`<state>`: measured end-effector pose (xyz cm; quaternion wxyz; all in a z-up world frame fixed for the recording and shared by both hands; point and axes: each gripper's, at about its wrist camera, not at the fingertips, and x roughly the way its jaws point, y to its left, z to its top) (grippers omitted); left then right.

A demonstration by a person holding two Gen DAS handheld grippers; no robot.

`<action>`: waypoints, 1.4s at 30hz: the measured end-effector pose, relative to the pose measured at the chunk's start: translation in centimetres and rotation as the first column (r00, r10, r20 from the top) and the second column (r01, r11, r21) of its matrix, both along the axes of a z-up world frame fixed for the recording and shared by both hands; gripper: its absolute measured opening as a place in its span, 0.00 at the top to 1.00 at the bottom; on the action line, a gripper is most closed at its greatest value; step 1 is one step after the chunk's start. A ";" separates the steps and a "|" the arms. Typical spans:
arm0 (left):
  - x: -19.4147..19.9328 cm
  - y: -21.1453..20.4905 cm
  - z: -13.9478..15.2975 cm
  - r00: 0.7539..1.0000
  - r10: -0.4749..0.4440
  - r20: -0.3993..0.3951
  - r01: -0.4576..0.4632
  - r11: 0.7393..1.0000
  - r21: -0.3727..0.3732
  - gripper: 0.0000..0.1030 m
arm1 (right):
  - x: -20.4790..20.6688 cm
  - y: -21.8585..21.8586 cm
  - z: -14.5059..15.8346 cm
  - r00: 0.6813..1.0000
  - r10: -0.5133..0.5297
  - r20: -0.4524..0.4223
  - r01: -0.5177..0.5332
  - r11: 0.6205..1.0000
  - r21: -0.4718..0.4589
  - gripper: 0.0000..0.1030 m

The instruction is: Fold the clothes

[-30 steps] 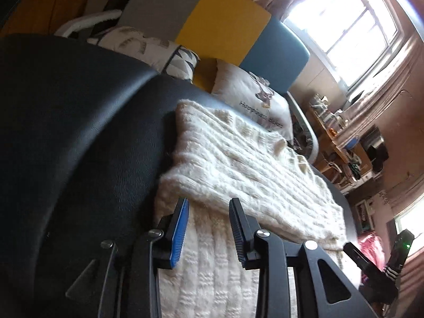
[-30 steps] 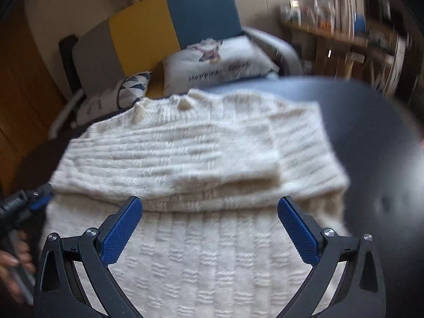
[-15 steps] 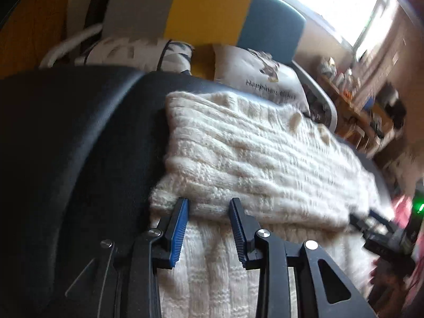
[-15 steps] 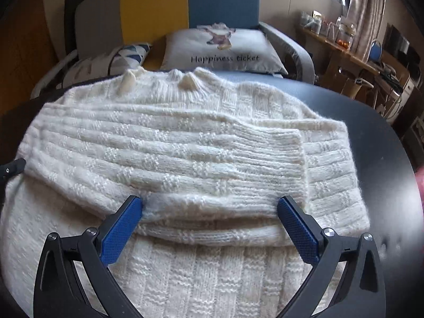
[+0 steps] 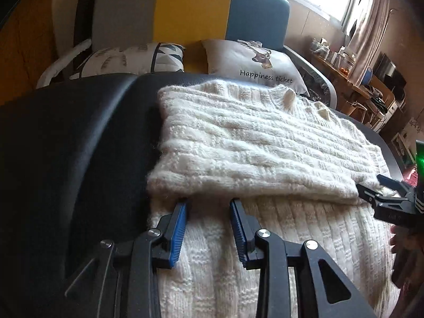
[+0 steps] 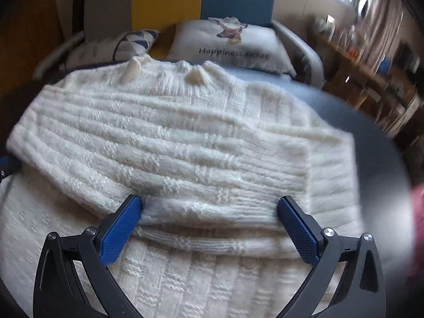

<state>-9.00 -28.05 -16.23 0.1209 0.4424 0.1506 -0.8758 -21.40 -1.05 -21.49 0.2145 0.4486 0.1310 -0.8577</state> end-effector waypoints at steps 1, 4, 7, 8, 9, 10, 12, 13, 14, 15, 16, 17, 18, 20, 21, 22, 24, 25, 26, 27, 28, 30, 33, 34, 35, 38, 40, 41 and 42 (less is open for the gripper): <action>0.2 0.0 0.1 1.000 -0.003 0.000 0.003 1.000 0.000 0.68 | 0.0 0.5 0.0 1.000 -0.007 0.000 0.007 0.999 -0.034 0.00; 0.8 0.2 0.8 1.000 -0.011 -0.014 0.011 1.000 -0.025 0.68 | 0.3 0.6 0.2 1.000 -0.003 0.002 0.003 1.000 -0.024 0.00; 1.7 -0.1 2.8 0.996 -0.011 -0.084 0.007 0.999 -0.046 0.68 | 0.5 0.2 1.1 1.000 0.006 -0.008 -0.006 1.000 -0.005 0.00; 1.9 -0.3 3.7 0.993 -0.011 -0.116 0.005 0.998 -0.055 0.68 | 0.6 0.1 1.8 1.000 0.007 -0.019 -0.008 1.000 -0.007 0.00; 1.9 -0.7 4.6 0.989 -0.009 -0.147 -0.001 0.998 -0.065 0.68 | 0.7 -0.1 2.4 0.999 0.010 -0.030 -0.011 1.000 -0.014 0.00; 1.6 -1.3 5.3 0.987 -0.003 -0.162 -0.010 0.997 -0.075 0.68 | 0.8 -0.2 3.1 0.999 0.023 -0.044 -0.024 0.999 -0.037 0.00; 0.6 -2.4 6.1 0.985 0.005 -0.170 -0.020 0.996 -0.087 0.67 | 0.5 -1.0 4.4 0.997 0.057 -0.052 -0.061 0.996 -0.065 0.00; 0.0 -2.7 6.0 0.986 -0.001 -0.165 -0.013 0.997 -0.081 0.67 | 0.3 -1.4 4.9 0.996 0.073 -0.056 -0.077 0.994 -0.073 0.00; -0.7 -3.1 5.9 0.987 -0.006 -0.159 -0.006 0.997 -0.076 0.67 | 0.0 -2.0 4.9 0.995 0.079 -0.057 -0.083 0.995 -0.056 0.00; -1.4 -3.5 5.7 0.988 -0.011 -0.154 0.000 0.997 -0.071 0.67 | -0.3 -2.7 4.9 0.995 0.086 -0.059 -0.088 0.995 -0.040 0.00; -2.1 -3.7 5.3 0.990 -0.021 -0.140 0.011 0.998 -0.069 0.67 | -0.8 -3.2 4.4 0.995 0.089 -0.054 -0.091 0.996 -0.026 0.00; -3.0 -3.9 4.3 0.994 -0.021 -0.103 0.015 0.998 -0.061 0.66 | -1.3 -3.4 3.7 0.996 0.083 -0.038 -0.083 0.996 -0.010 0.00; -3.7 -4.2 3.2 0.999 -0.012 -0.052 0.010 0.999 -0.046 0.66 | -1.8 -3.6 2.9 0.997 0.076 -0.022 -0.076 0.997 0.005 0.00; -4.4 -5.4 0.2 0.999 0.010 0.042 -0.011 1.000 0.023 0.64 | -2.7 -3.9 1.3 0.998 0.061 0.011 -0.062 0.997 0.038 0.00; -4.0 -6.0 -0.6 0.999 0.019 0.029 -0.020 0.998 0.059 0.62 | -3.0 -3.6 0.6 0.998 0.053 0.026 -0.055 0.997 0.047 0.00; -3.4 -6.4 -0.5 1.000 0.026 -0.010 -0.025 0.997 0.079 0.62 | -3.0 -3.1 0.6 0.998 0.052 0.027 -0.052 0.999 0.015 0.00; -2.6 -7.2 0.4 0.997 0.038 -0.064 -0.031 0.995 0.097 0.62 | -3.0 -2.5 0.8 0.998 0.054 0.027 -0.053 0.998 -0.021 0.00; -2.2 -7.6 0.9 0.995 0.044 -0.090 -0.034 0.994 0.107 0.62 | -2.9 -2.5 1.2 0.998 0.059 0.021 -0.058 0.998 -0.033 0.00; -2.1 -7.8 1.5 0.992 0.045 -0.120 -0.033 0.994 0.103 0.62 | -2.8 -2.6 1.7 0.997 0.071 0.013 -0.070 0.996 -0.050 0.00; -2.3 -8.0 2.3 0.988 0.032 -0.152 -0.020 0.996 0.084 0.63 | -2.7 -2.8 2.4 0.995 0.098 -0.001 -0.098 0.992 -0.075 0.00; -2.7 -8.0 3.1 0.983 0.011 -0.185 0.000 0.998 0.062 0.63 | -2.6 -3.2 3.0 0.992 0.126 -0.014 -0.127 0.988 -0.085 0.00; -4.2 -7.8 4.3 0.972 -0.058 -0.226 0.067 0.997 0.033 0.63 | -2.5 -4.1 3.5 0.985 0.168 -0.030 -0.170 0.983 -0.067 0.00; -7.0 -7.0 4.7 0.957 -0.169 -0.234 0.178 0.984 0.019 0.63 | -3.2 -5.0 3.0 0.981 0.195 -0.019 -0.196 0.980 -0.027 0.00; -8.0 -6.6 4.4 0.953 -0.201 -0.225 0.211 0.977 0.020 0.63 | -3.6 -5.2 2.5 0.981 0.194 -0.013 -0.194 0.981 -0.012 0.00; -8.8 -6.2 3.8 0.955 -0.220 -0.197 0.227 0.974 0.013 0.63 | -3.8 -5.3 2.1 0.982 0.190 -0.010 -0.190 0.982 0.000 0.00; -11.0 -5.8 0.6 0.973 -0.228 -0.045 0.227 0.974 -0.020 0.63 | -4.6 -4.8 1.2 0.984 0.177 0.007 -0.177 0.984 0.000 0.00; -11.1 -6.2 -0.7 0.977 -0.211 -0.029 0.209 0.977 -0.042 0.62 | -5.4 -4.1 0.6 0.988 0.156 0.015 -0.156 0.988 -0.015 0.00; -10.8 -6.3 -0.4 0.976 -0.209 -0.057 0.208 0.978 -0.035 0.62 | -5.7 -3.7 0.5 0.989 0.146 0.022 -0.145 0.989 -0.038 0.00; -10.5 -6.4 -0.1 0.976 -0.208 -0.064 0.207 0.978 -0.023 0.62 | -5.9 -3.3 0.5 0.990 0.139 0.027 -0.137 0.989 -0.057 0.00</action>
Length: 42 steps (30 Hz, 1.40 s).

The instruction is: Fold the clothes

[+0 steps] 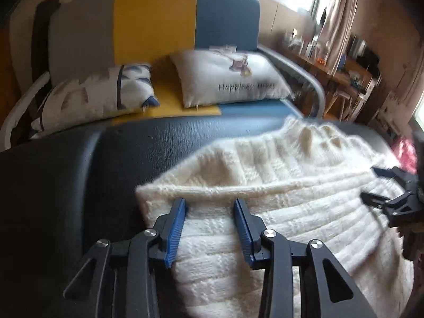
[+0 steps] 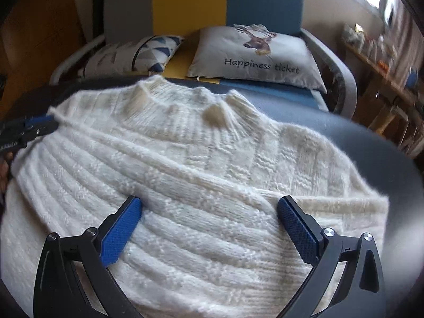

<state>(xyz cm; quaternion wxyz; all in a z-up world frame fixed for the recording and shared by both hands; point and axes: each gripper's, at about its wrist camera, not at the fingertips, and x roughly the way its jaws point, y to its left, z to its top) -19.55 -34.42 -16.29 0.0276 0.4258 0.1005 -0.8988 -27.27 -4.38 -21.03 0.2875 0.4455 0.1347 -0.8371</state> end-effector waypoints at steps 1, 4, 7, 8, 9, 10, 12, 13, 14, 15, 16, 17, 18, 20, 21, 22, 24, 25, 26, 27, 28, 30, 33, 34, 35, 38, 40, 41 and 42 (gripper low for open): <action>0.3 0.0 0.4 1.000 0.002 -0.012 -0.002 1.000 0.007 0.62 | 0.0 0.1 0.1 1.000 0.001 -0.003 -0.001 1.000 -0.004 0.00; 1.1 0.5 2.0 0.997 -0.014 -0.072 0.015 1.000 0.011 0.62 | 0.4 -0.4 0.9 1.000 0.014 -0.016 -0.014 1.000 0.003 0.00; 0.2 1.2 2.5 0.997 -0.044 -0.064 0.044 0.999 -0.004 0.62 | 0.7 -1.2 1.5 0.998 0.062 -0.030 -0.061 0.998 0.019 0.00; -0.6 1.0 1.6 0.999 -0.035 -0.014 0.035 0.999 -0.006 0.62 | 0.6 -1.6 1.4 0.997 0.071 -0.032 -0.069 0.996 0.048 0.00; -1.3 0.8 0.5 0.999 -0.016 0.043 0.017 1.000 -0.005 0.62 | 0.4 -1.9 1.1 0.997 0.075 -0.030 -0.072 0.994 0.079 0.00; -1.4 0.6 0.0 0.998 -0.006 0.056 0.006 1.000 0.000 0.62 | -0.1 -1.9 0.4 0.998 0.058 -0.015 -0.056 0.993 0.101 0.00; -0.8 0.4 0.2 1.000 0.011 0.021 -0.011 1.000 0.007 0.62 | -0.9 -0.9 0.1 0.999 0.029 0.032 -0.030 0.999 0.028 0.00; -0.4 0.4 0.6 1.000 0.028 0.011 -0.028 1.000 0.000 0.62 | -1.0 -0.6 0.2 0.999 0.025 0.030 -0.026 1.000 0.018 0.00; 0.0 0.4 1.0 0.999 0.045 0.000 -0.045 0.999 -0.006 0.62 | -0.9 -0.5 0.4 0.999 0.025 0.022 -0.026 0.999 0.019 0.00; 0.6 0.4 1.7 0.998 0.067 -0.018 -0.068 0.998 -0.017 0.62 | -0.7 -0.4 0.6 1.000 0.025 0.013 -0.026 0.999 0.019 0.00; 1.4 0.4 2.4 0.995 0.093 -0.043 -0.094 0.995 -0.032 0.61 | -0.2 -0.2 1.2 1.000 0.028 0.002 -0.028 0.999 0.016 0.00; 2.1 0.6 2.8 0.992 0.106 -0.063 -0.108 0.994 -0.034 0.60 | 0.4 0.0 1.7 0.999 0.034 -0.009 -0.034 0.999 0.009 0.00; 2.8 0.9 3.0 0.991 0.110 -0.079 -0.113 0.993 -0.026 0.60 | 1.0 0.3 2.2 0.999 0.036 -0.018 -0.036 0.999 0.004 0.00; 4.1 1.5 3.3 0.987 0.119 -0.110 -0.121 0.993 -0.011 0.59 | 2.4 1.6 2.7 1.000 0.012 -0.028 -0.012 1.000 0.007 0.00; 4.5 1.9 2.9 0.989 0.117 -0.091 -0.117 0.993 0.000 0.59 | 2.7 2.3 2.3 1.000 -0.008 -0.012 0.008 1.000 0.010 0.00; 4.5 2.5 2.1 0.993 0.110 -0.051 -0.110 0.994 0.002 0.59 | 2.9 2.9 2.0 1.000 -0.028 0.004 0.028 1.000 0.014 0.00; 4.5 3.1 0.4 0.993 0.118 -0.005 -0.118 0.992 -0.032 0.59 | 3.4 4.2 1.1 0.997 -0.066 0.033 0.065 0.998 0.024 0.00; 4.7 3.2 0.1 0.993 0.121 -0.009 -0.121 0.992 -0.043 0.59 | 3.5 4.8 0.4 0.997 -0.073 0.030 0.072 0.997 0.036 0.00; 4.8 3.3 -0.2 0.992 0.124 -0.014 -0.124 0.991 -0.053 0.59 | 3.6 5.0 0.4 0.998 -0.066 0.023 0.066 0.998 0.024 0.00; 4.9 3.3 -0.1 0.991 0.132 -0.009 -0.133 0.990 -0.056 0.59 | 3.6 5.3 0.3 0.998 -0.060 0.016 0.060 0.998 0.012 0.00; 5.1 3.2 0.2 0.989 0.146 -0.005 -0.146 0.988 -0.057 0.59 | 3.6 5.5 0.3 0.998 -0.056 0.011 0.056 0.998 0.002 0.00; 6.0 3.3 1.1 0.987 0.159 -0.024 -0.161 0.985 -0.060 0.59 | 3.6 5.8 1.0 0.997 -0.068 0.029 0.068 0.998 -0.005 0.00; 8.6 4.8 2.0 0.993 0.105 -0.058 -0.109 0.992 -0.071 0.58 | 5.3 7.6 2.8 0.997 -0.074 0.030 0.076 0.994 -0.080 0.00; 9.4 5.4 1.6 0.995 0.089 -0.045 -0.093 0.993 -0.074 0.58 | 5.8 8.2 3.3 0.996 -0.077 0.032 0.080 0.991 -0.104 0.00; 10.1 6.1 1.2 0.997 0.074 -0.032 -0.076 0.994 -0.076 0.58 | 6.3 9.0 3.3 0.995 -0.085 0.045 0.090 0.988 -0.124 0.00; 11.5 6.9 -0.8 0.996 0.082 0.031 -0.080 0.994 -0.078 0.58 | 7.5 12.4 2.2 0.978 -0.162 0.128 0.182 0.970 -0.159 0.00; 11.9 6.9 -0.5 0.995 0.093 0.019 -0.092 0.994 -0.064 0.57 | 8.0 14.9 0.9 0.952 -0.243 0.185 0.271 0.951 -0.149 0.00; 12.0 6.6 -0.2 0.994 0.104 0.022 -0.103 0.994 -0.040 0.57 | 8.4 16.1 0.4 0.939 -0.273 0.212 0.308 0.938 -0.157 0.00; 12.2 6.5 0.3 0.994 0.110 0.013 -0.110 0.994 -0.010 0.57 | 8.9 17.3 0.4 0.935 -0.273 0.226 0.319 0.926 -0.202 0.00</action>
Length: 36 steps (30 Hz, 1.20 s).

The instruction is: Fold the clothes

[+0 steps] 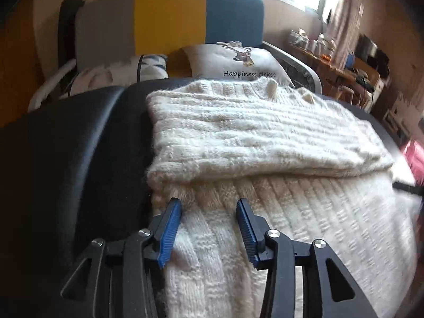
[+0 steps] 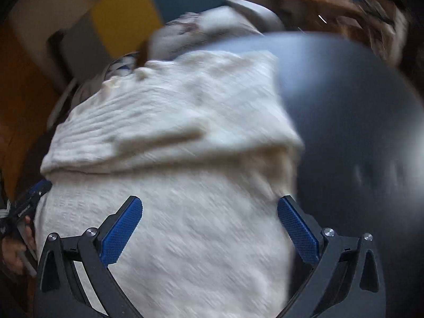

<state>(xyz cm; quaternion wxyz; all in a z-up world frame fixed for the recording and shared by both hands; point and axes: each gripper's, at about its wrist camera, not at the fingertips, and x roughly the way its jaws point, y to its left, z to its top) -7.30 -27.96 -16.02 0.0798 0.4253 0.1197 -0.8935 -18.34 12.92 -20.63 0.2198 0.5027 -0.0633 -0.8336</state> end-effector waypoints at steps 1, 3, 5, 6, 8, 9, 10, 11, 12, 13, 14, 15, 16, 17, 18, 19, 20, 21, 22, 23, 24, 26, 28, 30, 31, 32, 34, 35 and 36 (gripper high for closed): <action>0.2 0.0 0.5 1.000 -0.004 -0.018 0.004 1.000 0.019 0.57 | 0.6 0.9 0.4 1.000 0.003 -0.013 -0.004 0.998 -0.057 0.00; -0.1 0.6 0.8 0.999 -0.025 -0.025 0.026 0.999 0.033 0.57 | 1.2 1.7 1.3 0.999 0.014 -0.044 -0.019 0.993 -0.117 0.00; -0.5 1.5 1.1 0.999 -0.047 -0.026 0.048 0.998 0.044 0.57 | 1.2 1.9 1.9 0.997 0.041 -0.064 -0.053 0.979 -0.197 0.00; -0.7 1.9 1.2 0.998 -0.058 -0.027 0.059 0.997 0.050 0.57 | 0.9 2.0 1.9 0.998 0.040 -0.058 -0.054 0.965 -0.255 0.00; -1.3 2.9 1.3 0.997 -0.075 -0.033 0.077 0.994 0.075 0.57 | -0.2 2.3 1.4 1.000 -0.009 -0.020 0.001 0.933 -0.361 0.00; -1.5 3.5 1.5 0.995 -0.088 -0.044 0.092 0.993 0.078 0.57 | -0.7 2.4 1.1 0.999 -0.038 -0.001 0.035 0.925 -0.378 0.00; -1.7 4.2 1.8 0.993 -0.103 -0.058 0.107 0.991 0.075 0.57 | -1.4 2.7 0.5 0.997 -0.067 0.030 0.073 0.910 -0.408 0.00; -2.1 4.9 2.0 0.990 -0.122 -0.072 0.127 0.990 0.064 0.57 | -2.1 2.9 0.0 0.994 -0.094 0.063 0.112 0.893 -0.436 0.00; -2.5 5.6 2.3 0.986 -0.145 -0.086 0.149 0.988 0.046 0.57 | -2.8 3.2 -0.5 0.988 -0.121 0.094 0.151 0.872 -0.465 0.00; -2.9 6.4 2.5 0.982 -0.166 -0.092 0.169 0.985 0.028 0.57 | -3.3 3.7 -0.9 0.982 -0.146 0.116 0.185 0.843 -0.505 0.00; -3.7 7.1 2.4 0.978 -0.189 -0.091 0.192 0.981 0.019 0.57 | -3.7 4.0 -1.1 0.979 -0.164 0.120 0.203 0.819 -0.537 0.00; -4.5 7.6 2.2 0.975 -0.208 -0.083 0.211 0.977 0.020 0.57 | -4.1 4.3 -1.1 0.977 -0.178 0.121 0.215 0.800 -0.560 0.00; -5.2 8.1 1.9 0.974 -0.218 -0.067 0.219 0.976 0.015 0.57 | -4.6 4.7 -1.2 0.971 -0.201 0.131 0.239 0.779 -0.580 0.00; -5.8 8.5 1.6 0.973 -0.224 -0.047 0.225 0.974 0.007 0.57 | -5.1 5.0 -1.4 0.965 -0.222 0.140 0.261 0.759 -0.597 0.00; -6.5 9.0 1.1 0.973 -0.230 -0.016 0.229 0.973 -0.011 0.57 | -5.6 5.2 -1.5 0.960 -0.238 0.145 0.276 0.745 -0.607 0.00; -6.9 9.5 0.5 0.973 -0.229 0.011 0.230 0.973 -0.035 0.57 | -5.9 5.5 -1.5 0.953 -0.264 0.146 0.297 0.729 -0.617 0.00; -7.1 9.9 0.1 0.974 -0.226 0.030 0.227 0.972 -0.061 0.57 | -6.2 5.9 -1.5 0.946 -0.289 0.146 0.315 0.713 -0.627 0.00; -7.1 10.3 -0.2 0.973 -0.230 0.036 0.232 0.969 -0.084 0.56 | -6.2 6.5 -1.4 0.939 -0.314 0.137 0.326 0.695 -0.641 0.00; -7.1 10.6 -0.3 0.970 -0.240 0.033 0.242 0.965 -0.104 0.55 | -6.2 7.0 -1.6 0.930 -0.339 0.143 0.345 0.668 -0.660 0.00; -6.9 10.9 -0.5 0.968 -0.247 0.034 0.249 0.961 -0.120 0.55 | -6.4 7.3 -1.8 0.925 -0.345 0.160 0.358 0.651 -0.669 0.00; -6.8 11.1 -0.5 0.967 -0.253 0.037 0.255 0.958 -0.134 0.54 | -6.3 7.4 -1.7 0.922 -0.352 0.159 0.362 0.645 -0.673 0.00; -6.7 11.3 -0.5 0.964 -0.261 0.043 0.265 0.955 -0.136 0.54 | -6.2 7.3 -1.5 0.919 -0.365 0.152 0.368 0.648 -0.666 0.00; -6.6 11.0 0.1 0.966 -0.258 0.033 0.260 0.959 -0.110 0.54 | -5.9 7.1 -1.3 0.919 -0.365 0.148 0.370 0.673 -0.641 0.00; -6.2 11.0 1.5 0.959 -0.281 -0.033 0.277 0.956 -0.100 0.54 | -5.2 7.1 -0.9 0.927 -0.350 0.136 0.358 0.715 -0.600 0.00; -6.0 11.3 2.1 0.951 -0.301 -0.073 0.292 0.950 -0.114 0.54 | -4.6 7.2 -0.5 0.930 -0.345 0.125 0.353 0.750 -0.560 0.00; -6.1 11.5 2.4 0.946 -0.311 -0.090 0.300 0.946 -0.122 0.54 | -4.1 7.4 -0.2 0.934 -0.339 0.114 0.347 0.782 -0.518 0.00; -6.9 11.7 2.5 0.944 -0.318 -0.092 0.305 0.944 -0.129 0.54 | -3.1 7.8 1.0 0.945 -0.319 0.076 0.316 0.822 -0.474 0.00; -7.2 11.9 2.5 0.942 -0.321 -0.093 0.308 0.942 -0.133 0.54 | -2.6 7.9 1.7 0.951 -0.306 0.051 0.294 0.835 -0.465 0.00; -7.6 12.0 2.5 0.941 -0.324 -0.094 0.310 0.941 -0.137 0.54 | -2.3 8.0 2.5 0.957 -0.290 0.025 0.268 0.847 -0.459 0.00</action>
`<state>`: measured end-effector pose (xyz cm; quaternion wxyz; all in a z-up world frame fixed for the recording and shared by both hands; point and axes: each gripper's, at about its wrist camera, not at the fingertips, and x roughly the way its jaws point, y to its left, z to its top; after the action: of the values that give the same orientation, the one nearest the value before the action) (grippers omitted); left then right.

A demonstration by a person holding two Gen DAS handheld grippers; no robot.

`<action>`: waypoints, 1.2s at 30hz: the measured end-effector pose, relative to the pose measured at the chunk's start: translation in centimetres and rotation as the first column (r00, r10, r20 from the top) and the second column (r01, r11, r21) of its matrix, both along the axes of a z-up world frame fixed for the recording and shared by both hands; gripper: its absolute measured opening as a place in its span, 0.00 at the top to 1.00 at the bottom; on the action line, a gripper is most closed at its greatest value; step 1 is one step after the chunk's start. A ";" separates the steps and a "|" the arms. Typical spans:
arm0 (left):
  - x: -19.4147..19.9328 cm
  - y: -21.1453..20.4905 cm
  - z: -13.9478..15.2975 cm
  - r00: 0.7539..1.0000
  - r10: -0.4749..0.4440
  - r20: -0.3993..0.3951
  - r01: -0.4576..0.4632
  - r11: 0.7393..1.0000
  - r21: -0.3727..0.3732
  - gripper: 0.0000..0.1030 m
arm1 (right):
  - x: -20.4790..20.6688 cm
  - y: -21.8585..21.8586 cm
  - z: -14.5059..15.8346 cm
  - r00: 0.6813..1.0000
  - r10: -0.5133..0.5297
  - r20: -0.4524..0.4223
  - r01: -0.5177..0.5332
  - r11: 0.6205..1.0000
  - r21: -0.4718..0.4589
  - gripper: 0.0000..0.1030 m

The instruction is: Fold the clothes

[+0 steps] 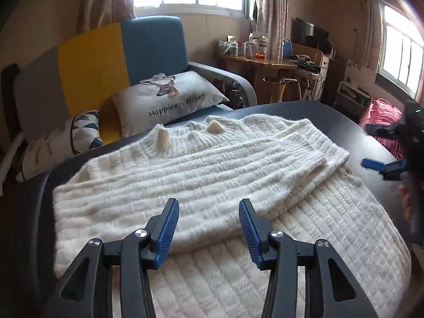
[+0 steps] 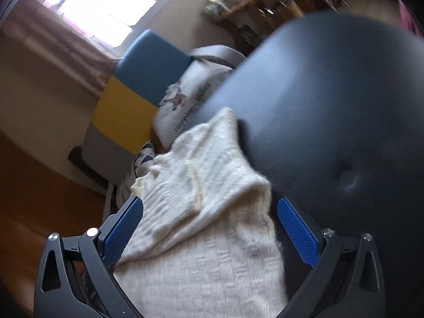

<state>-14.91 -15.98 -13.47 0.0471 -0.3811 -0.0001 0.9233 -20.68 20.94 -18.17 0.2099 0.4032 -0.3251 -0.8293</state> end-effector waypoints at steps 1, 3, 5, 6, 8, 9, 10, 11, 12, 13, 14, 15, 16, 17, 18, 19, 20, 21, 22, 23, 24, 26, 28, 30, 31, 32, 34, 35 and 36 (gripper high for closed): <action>-0.5 -0.1 -0.2 1.000 0.005 0.008 -0.005 1.000 0.015 0.54 | -0.5 -0.4 0.8 0.999 0.030 -0.026 -0.030 1.000 0.009 0.00; -1.2 -0.5 -0.8 0.999 0.034 0.027 -0.035 0.998 0.047 0.54 | -2.5 -1.8 1.7 0.996 0.080 -0.033 -0.078 0.996 0.046 0.00; -1.5 -1.2 -1.6 0.997 0.066 0.046 -0.069 0.995 0.072 0.54 | -4.7 -3.4 2.1 0.991 0.130 -0.036 -0.127 0.989 0.082 0.00; -1.7 -1.6 -2.0 0.995 0.081 0.056 -0.086 0.993 0.084 0.54 | -6.0 -4.8 1.8 0.987 0.162 -0.024 -0.159 0.982 0.099 0.00; -1.6 -1.9 -2.8 0.993 0.094 0.069 -0.100 0.990 0.096 0.54 | -8.3 -6.2 0.4 0.982 0.185 0.032 -0.188 0.974 0.124 0.00; -1.5 -2.0 -3.2 0.992 0.097 0.075 -0.105 0.989 0.101 0.54 | -9.4 -6.4 -0.6 0.981 0.183 0.071 -0.191 0.973 0.132 0.00; -1.4 -2.1 -3.4 0.992 0.098 0.078 -0.106 0.988 0.109 0.53 | -10.4 -6.6 -1.6 0.978 0.181 0.109 -0.195 0.971 0.140 0.00; -1.4 -2.2 -3.4 0.992 0.095 0.079 -0.104 0.987 0.119 0.53 | -11.4 -6.7 -2.5 0.974 0.177 0.140 -0.196 0.970 0.142 0.00; -1.4 -2.4 -3.4 0.992 0.093 0.082 -0.103 0.986 0.134 0.53 | -11.9 -6.4 -2.9 0.977 0.167 0.135 -0.184 0.975 0.122 0.00; -1.4 -2.5 -3.1 0.993 0.090 0.082 -0.101 0.984 0.147 0.53 | -11.9 -6.0 -2.5 0.981 0.151 0.118 -0.164 0.980 0.109 0.00; -1.3 -2.6 -2.8 0.993 0.086 0.078 -0.097 0.983 0.155 0.53 | -11.8 -5.8 -2.1 0.984 0.140 0.111 -0.152 0.982 0.108 0.00; -1.2 -2.7 -2.3 0.995 0.082 0.065 -0.091 0.983 0.159 0.53 | -11.7 -5.6 -1.5 0.987 0.131 0.089 -0.140 0.984 0.111 0.00; -1.1 -2.8 -1.8 0.996 0.077 0.045 -0.083 0.984 0.158 0.53 | -11.5 -5.5 -0.8 0.990 0.125 0.060 -0.131 0.984 0.120 0.00; -1.2 -3.0 -1.3 0.996 0.079 0.028 -0.083 0.984 0.159 0.53 | -11.7 -5.6 -0.4 0.989 0.140 0.044 -0.144 0.984 0.104 0.00; -1.3 -3.4 -1.0 0.996 0.089 0.019 -0.091 0.982 0.166 0.53 | -11.9 -5.8 0.0 0.988 0.154 0.031 -0.156 0.984 0.088 0.00; -1.5 -3.9 -0.7 0.995 0.103 0.016 -0.104 0.978 0.178 0.53 | -12.4 -6.3 -0.1 0.985 0.167 0.034 -0.169 0.983 0.069 0.00; -1.7 -4.5 -0.6 0.993 0.120 0.014 -0.121 0.974 0.193 0.53 | -12.9 -6.7 -0.1 0.983 0.179 0.036 -0.181 0.982 0.051 0.00; -1.9 -5.1 -0.6 0.990 0.138 0.016 -0.139 0.969 0.202 0.53 | -13.4 -7.3 -0.2 0.981 0.190 0.042 -0.192 0.981 0.040 0.00; -2.2 -5.7 -0.7 0.987 0.158 0.019 -0.158 0.966 0.206 0.53 | -14.0 -7.9 -0.8 0.980 0.190 0.065 -0.194 0.979 0.062 0.00; -2.7 -6.2 -1.2 0.983 0.175 0.046 -0.181 0.963 0.200 0.53 | -14.6 -8.5 -1.3 0.978 0.189 0.089 -0.197 0.977 0.084 0.00; -3.3 -6.6 -2.2 0.977 0.186 0.102 -0.203 0.962 0.184 0.53 | -15.1 -9.0 -1.8 0.976 0.187 0.109 -0.198 0.974 0.107 0.00; -3.6 -6.8 -3.0 0.975 0.182 0.129 -0.203 0.964 0.172 0.53 | -15.2 -9.4 -1.8 0.979 0.169 0.111 -0.185 0.970 0.160 0.00; -3.3 -6.5 -2.2 0.983 0.159 0.094 -0.172 0.972 0.159 0.53 | -14.9 -10.1 -1.1 0.978 0.185 0.095 -0.199 0.964 0.177 0.00; -3.2 -6.5 -1.1 0.988 0.143 0.055 -0.151 0.973 0.175 0.53 | -14.3 -11.0 0.0 0.971 0.229 0.065 -0.237 0.957 0.166 0.00; -3.3 -6.6 -0.7 0.990 0.138 0.040 -0.143 0.974 0.178 0.53 | -13.9 -11.9 0.6 0.959 0.280 0.047 -0.284 0.949 0.135 0.00; -3.6 -6.7 -0.3 0.991 0.134 0.030 -0.137 0.975 0.173 0.53 | -13.7 -12.8 0.9 0.944 0.326 0.038 -0.329 0.938 0.106 0.00; -4.3 -7.1 0.1 0.990 0.138 0.024 -0.140 0.978 0.157 0.53 | -13.3 -15.2 1.2 0.904 0.426 0.038 -0.427 0.903 0.053 0.00; -4.9 -7.3 0.0 0.990 0.138 0.034 -0.142 0.979 0.150 0.53 | -13.2 -16.6 1.0 0.885 0.462 0.051 -0.464 0.885 0.043 0.00; -5.5 -7.6 -0.2 0.989 0.137 0.053 -0.144 0.980 0.141 0.53 | -13.0 -17.8 0.6 0.868 0.493 0.063 -0.496 0.867 0.047 0.00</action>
<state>-20.40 -23.60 -13.67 0.0093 -0.3955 -0.0950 0.9135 -33.68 3.11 -17.57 0.3946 0.4993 -0.1904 -0.7475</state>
